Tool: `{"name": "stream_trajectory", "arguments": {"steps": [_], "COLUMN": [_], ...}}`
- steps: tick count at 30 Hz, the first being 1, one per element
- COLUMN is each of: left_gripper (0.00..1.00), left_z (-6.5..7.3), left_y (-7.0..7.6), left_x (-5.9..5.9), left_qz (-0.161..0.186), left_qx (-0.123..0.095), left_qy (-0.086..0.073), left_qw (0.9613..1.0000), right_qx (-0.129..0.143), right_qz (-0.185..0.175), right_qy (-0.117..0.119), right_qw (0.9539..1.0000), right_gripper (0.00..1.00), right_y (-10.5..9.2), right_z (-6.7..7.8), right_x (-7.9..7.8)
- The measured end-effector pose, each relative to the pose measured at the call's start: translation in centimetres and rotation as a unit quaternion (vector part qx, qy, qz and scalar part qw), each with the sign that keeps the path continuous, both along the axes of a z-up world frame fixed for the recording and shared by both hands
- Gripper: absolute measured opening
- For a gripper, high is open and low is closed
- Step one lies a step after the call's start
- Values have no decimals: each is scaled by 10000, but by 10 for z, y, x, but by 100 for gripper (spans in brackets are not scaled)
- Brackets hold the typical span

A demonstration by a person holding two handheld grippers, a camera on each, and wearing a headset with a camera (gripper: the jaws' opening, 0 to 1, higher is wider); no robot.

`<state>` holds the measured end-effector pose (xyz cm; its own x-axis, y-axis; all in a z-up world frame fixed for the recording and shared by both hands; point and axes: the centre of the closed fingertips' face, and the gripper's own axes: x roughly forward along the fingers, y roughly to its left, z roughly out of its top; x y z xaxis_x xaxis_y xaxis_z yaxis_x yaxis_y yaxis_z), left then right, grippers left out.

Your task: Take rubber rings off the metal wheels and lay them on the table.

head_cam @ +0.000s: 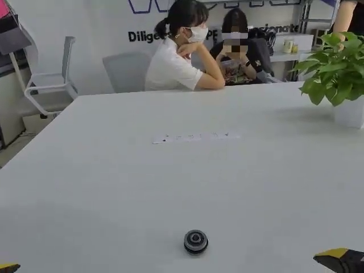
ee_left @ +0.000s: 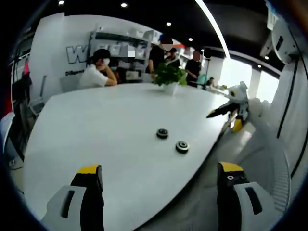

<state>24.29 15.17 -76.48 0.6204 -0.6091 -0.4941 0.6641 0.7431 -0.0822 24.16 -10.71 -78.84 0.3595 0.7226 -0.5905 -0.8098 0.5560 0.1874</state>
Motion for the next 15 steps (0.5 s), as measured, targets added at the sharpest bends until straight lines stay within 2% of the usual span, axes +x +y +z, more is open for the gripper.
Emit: {"name": "stream_trajectory", "arguments": {"steps": [3, 9, 11, 13, 15], "left_gripper": [100, 100, 100, 100, 100], "left_z": [2, 0, 3, -2, -3], "left_y": [2, 1, -4, -4, -1], "left_x": [1, -1, -1, -4, -3], "left_qz": [56, 50, 28, 43, 122], "left_qx": [-11, -6, -149, -175, -166], "left_qy": [-37, -14, -39, 121, 123], "left_qw": [10000, 10000, 9999, 9998, 9997], "right_qx": [-36, -7, 57, 90, 115], "right_qz": [27, -18, -14, -30, -27], "right_qy": [-25, -5, 30, 122, 118], "right_qw": [10000, 10000, 10000, 9999, 9999], "right_gripper": [99, 99, 99, 99, 99], "right_y": [1, 1, 3, 3, 3], "right_z": [-1, -1, -1, -2, -2], "right_x": [0, -1, -2, -3, -3]}}
